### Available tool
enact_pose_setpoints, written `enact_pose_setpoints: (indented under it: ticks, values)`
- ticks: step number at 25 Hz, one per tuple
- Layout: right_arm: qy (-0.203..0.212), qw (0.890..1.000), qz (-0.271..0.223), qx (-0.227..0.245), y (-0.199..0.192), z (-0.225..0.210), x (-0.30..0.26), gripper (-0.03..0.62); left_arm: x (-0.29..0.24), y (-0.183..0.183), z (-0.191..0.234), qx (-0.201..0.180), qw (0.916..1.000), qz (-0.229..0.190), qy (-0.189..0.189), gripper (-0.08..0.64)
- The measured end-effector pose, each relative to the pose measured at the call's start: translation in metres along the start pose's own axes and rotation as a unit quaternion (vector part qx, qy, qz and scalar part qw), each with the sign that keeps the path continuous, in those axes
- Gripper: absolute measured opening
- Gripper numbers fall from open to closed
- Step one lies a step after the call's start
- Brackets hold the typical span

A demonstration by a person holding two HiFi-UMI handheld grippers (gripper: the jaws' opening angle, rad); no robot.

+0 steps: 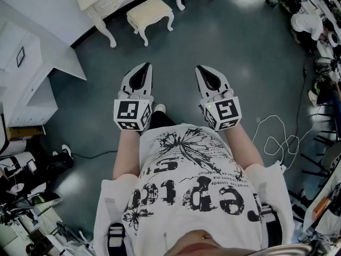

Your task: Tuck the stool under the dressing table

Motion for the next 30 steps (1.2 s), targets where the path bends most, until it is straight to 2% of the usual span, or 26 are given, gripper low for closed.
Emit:
enact_pose_setpoints:
  ticks: [11, 19, 26, 30]
  values:
    - [-0.006, 1.000, 0.006, -0.015, -0.010, -0.014, -0.005, 0.018, -0.013, -0.002, -0.005, 0.000, 1.0000, 0.008, -0.002, 0.020]
    - [-0.017, 0.997, 0.026, -0.070, -0.026, -0.036, -0.014, 0.018, -0.028, -0.018, -0.010, 0.010, 0.9993, 0.035, -0.001, 0.020]
    - [-0.028, 0.996, 0.056, -0.063, -0.027, -0.053, -0.079, 0.018, -0.074, -0.025, 0.044, 0.028, 0.9982, 0.052, 0.008, 0.020]
    - [-0.031, 0.995, 0.061, -0.067, -0.013, -0.087, -0.131, 0.018, -0.128, -0.012, 0.078, 0.035, 0.9979, 0.054, 0.005, 0.020]
Point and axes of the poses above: the fingertips, and each gripper's own axes: x backward along the fingers, z to its left, y out of its top, the point moved 7 cm from there along x, backward along the fingers, and after that the axes turned 11 degrees about z, right-handed, at the moved point
